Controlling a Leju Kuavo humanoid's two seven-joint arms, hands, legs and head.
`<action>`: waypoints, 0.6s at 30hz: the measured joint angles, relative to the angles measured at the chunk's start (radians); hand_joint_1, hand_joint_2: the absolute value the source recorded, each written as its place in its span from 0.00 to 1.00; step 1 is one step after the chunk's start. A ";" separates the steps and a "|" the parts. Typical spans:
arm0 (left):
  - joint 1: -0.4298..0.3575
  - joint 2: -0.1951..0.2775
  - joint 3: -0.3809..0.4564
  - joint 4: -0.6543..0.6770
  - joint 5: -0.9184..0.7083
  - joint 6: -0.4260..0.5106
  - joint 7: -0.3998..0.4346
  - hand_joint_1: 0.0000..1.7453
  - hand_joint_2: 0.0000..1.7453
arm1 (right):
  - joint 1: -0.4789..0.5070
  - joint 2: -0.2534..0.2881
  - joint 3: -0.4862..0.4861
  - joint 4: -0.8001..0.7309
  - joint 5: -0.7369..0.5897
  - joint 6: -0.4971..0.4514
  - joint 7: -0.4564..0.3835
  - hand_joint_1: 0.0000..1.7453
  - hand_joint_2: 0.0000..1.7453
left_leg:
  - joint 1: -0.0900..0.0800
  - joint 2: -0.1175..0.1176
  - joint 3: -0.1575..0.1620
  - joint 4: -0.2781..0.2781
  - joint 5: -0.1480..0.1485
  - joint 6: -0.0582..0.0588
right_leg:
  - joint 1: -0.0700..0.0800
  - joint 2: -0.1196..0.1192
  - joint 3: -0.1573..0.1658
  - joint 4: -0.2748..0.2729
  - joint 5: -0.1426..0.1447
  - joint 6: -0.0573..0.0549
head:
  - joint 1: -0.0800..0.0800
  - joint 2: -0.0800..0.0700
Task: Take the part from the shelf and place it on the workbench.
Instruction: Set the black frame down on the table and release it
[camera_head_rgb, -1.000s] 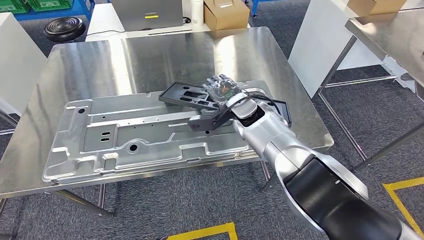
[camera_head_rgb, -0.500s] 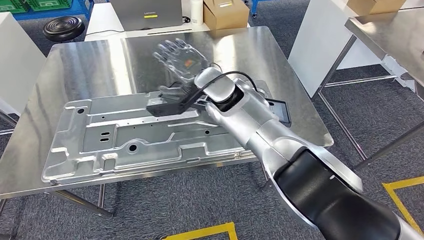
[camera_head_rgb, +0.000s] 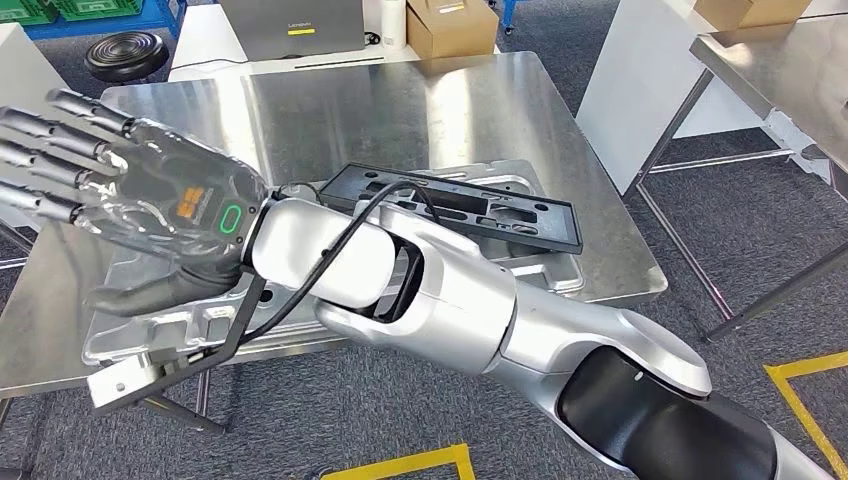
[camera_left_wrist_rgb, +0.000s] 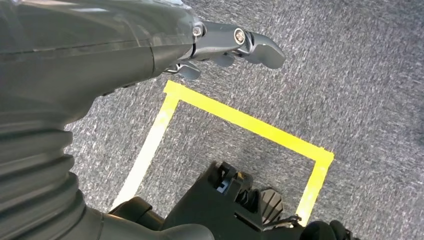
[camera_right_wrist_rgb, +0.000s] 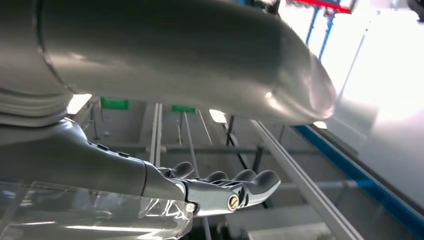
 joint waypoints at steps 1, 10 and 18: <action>0.000 0.000 0.000 0.000 0.000 0.000 0.000 0.00 1.00 | 0.001 -0.003 0.009 -0.024 -0.004 0.000 0.001 0.00 0.00 | 0.000 0.000 0.000 0.000 0.000 0.000 | 0.000 0.000 0.000 0.000 0.000 0.000 | 0.000 0.000; -0.002 -0.007 0.001 0.000 0.015 0.032 0.052 0.00 0.00 | 0.001 -0.032 0.069 -0.144 -0.023 -0.012 0.006 0.00 0.00 | 0.000 0.000 0.000 0.000 0.000 0.000 | 0.000 0.000 0.000 0.000 0.000 0.000 | 0.000 0.000; -0.002 -0.025 0.002 0.000 0.016 0.040 0.104 0.00 0.00 | 0.015 -0.054 0.098 -0.187 -0.031 -0.023 0.007 0.00 0.00 | 0.000 0.000 0.000 0.000 0.000 0.000 | 0.000 0.000 0.000 0.000 0.000 0.000 | 0.000 0.000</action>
